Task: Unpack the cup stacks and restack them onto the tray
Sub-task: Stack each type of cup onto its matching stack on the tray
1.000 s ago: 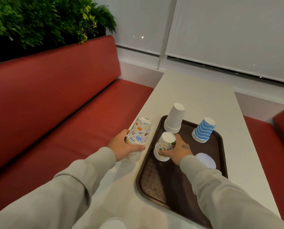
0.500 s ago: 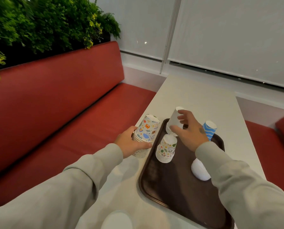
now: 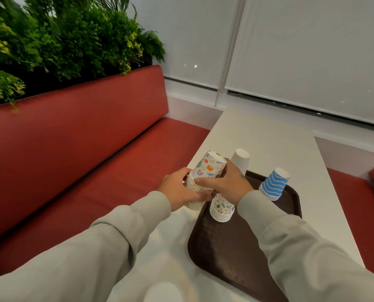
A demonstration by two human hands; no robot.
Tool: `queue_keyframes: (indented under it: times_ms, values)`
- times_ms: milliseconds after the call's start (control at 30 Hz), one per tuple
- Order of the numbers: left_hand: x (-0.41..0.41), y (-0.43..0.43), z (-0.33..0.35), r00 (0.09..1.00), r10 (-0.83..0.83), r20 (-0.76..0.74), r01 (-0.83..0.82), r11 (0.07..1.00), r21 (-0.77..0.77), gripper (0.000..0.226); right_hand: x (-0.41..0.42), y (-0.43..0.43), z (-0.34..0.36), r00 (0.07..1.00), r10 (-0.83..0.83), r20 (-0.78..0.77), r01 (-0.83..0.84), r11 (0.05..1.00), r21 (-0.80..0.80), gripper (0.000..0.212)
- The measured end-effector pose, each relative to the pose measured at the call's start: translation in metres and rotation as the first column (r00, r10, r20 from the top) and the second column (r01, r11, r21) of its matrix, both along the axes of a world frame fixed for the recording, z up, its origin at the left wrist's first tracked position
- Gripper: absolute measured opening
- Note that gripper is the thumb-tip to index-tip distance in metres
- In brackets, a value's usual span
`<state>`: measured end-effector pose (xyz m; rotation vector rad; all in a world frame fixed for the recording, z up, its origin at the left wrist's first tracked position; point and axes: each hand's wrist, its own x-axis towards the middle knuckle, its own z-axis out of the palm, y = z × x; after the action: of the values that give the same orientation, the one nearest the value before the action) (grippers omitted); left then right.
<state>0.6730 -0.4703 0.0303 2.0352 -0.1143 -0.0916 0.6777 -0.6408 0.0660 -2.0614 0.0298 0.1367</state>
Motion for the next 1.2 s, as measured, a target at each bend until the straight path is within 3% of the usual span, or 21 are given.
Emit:
queue_keyframes:
  times_ms: [333, 533, 867, 933, 1033, 1200]
  values:
    - [0.004, -0.001, -0.001, 0.999, -0.041, -0.019, 0.041, 0.999, 0.008, 0.062, 0.010, -0.001, -0.003, 1.000, -0.009, 0.012, 0.008, 0.999, 0.041, 0.067]
    - [0.012, -0.004, -0.006, 0.999, -0.038, -0.015, 0.039, 0.998, 0.056, 0.059, 0.020, -0.012, -0.006, 0.999, -0.033, 0.015, 0.032, 0.997, 0.075, 0.077]
    - [0.021, 0.003, -0.026, 0.998, -0.032, -0.047, 0.038, 0.990, 0.136, 0.065, 0.032, -0.045, 0.010, 0.986, -0.163, 0.028, 0.149, 0.949, 0.278, 0.061]
    - [0.022, 0.007, -0.031, 0.998, -0.014, -0.065, 0.023, 0.990, 0.136, 0.065, 0.034, -0.056, 0.006, 0.979, -0.200, 0.045, 0.185, 0.954, 0.236, 0.067]
    - [0.025, 0.011, -0.037, 0.996, 0.019, -0.084, -0.008, 0.991, 0.131, 0.071, 0.031, -0.066, -0.006, 0.978, -0.193, 0.080, 0.190, 0.981, 0.044, 0.077]
    - [0.025, 0.010, -0.042, 0.994, 0.017, -0.105, -0.004, 0.992, 0.122, 0.074, 0.022, -0.067, -0.032, 0.992, -0.125, 0.005, 0.124, 0.988, -0.097, 0.074]
